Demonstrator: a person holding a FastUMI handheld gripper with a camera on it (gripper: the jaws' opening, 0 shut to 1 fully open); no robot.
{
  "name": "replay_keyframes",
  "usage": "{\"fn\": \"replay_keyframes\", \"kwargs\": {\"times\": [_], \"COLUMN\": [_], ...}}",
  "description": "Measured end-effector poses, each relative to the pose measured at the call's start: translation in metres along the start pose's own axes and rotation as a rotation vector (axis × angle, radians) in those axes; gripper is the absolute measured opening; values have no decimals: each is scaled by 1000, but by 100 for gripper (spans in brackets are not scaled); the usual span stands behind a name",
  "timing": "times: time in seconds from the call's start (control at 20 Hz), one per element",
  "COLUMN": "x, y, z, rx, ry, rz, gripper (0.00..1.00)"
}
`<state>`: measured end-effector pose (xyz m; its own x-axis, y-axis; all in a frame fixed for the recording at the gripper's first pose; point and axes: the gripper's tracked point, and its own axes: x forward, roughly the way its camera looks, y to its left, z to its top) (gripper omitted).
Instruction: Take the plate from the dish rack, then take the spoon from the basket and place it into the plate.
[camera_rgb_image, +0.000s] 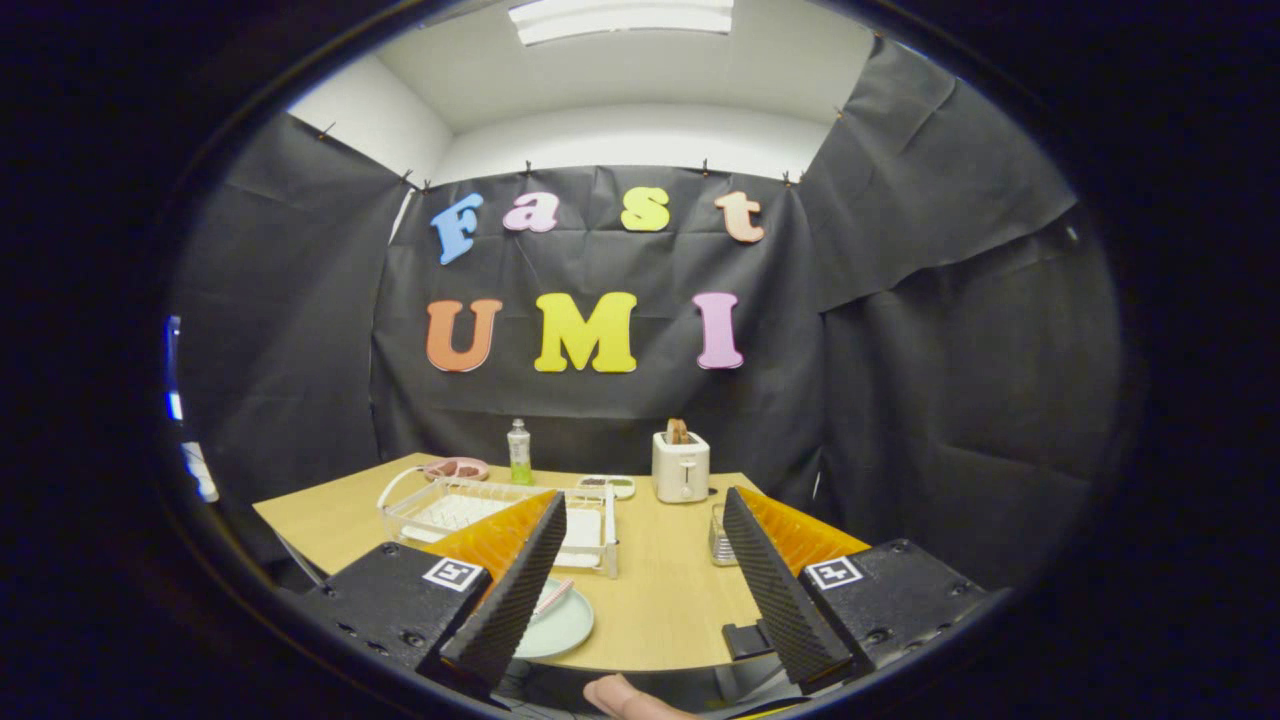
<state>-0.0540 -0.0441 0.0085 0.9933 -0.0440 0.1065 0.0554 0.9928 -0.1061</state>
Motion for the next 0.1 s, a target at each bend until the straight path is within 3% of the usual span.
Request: {"fn": "replay_keyframes", "kwargs": {"times": [0.1], "x": [-2], "y": [3], "z": [-1], "rx": [-27], "ry": [-7], "rz": [0], "gripper": [100]}}
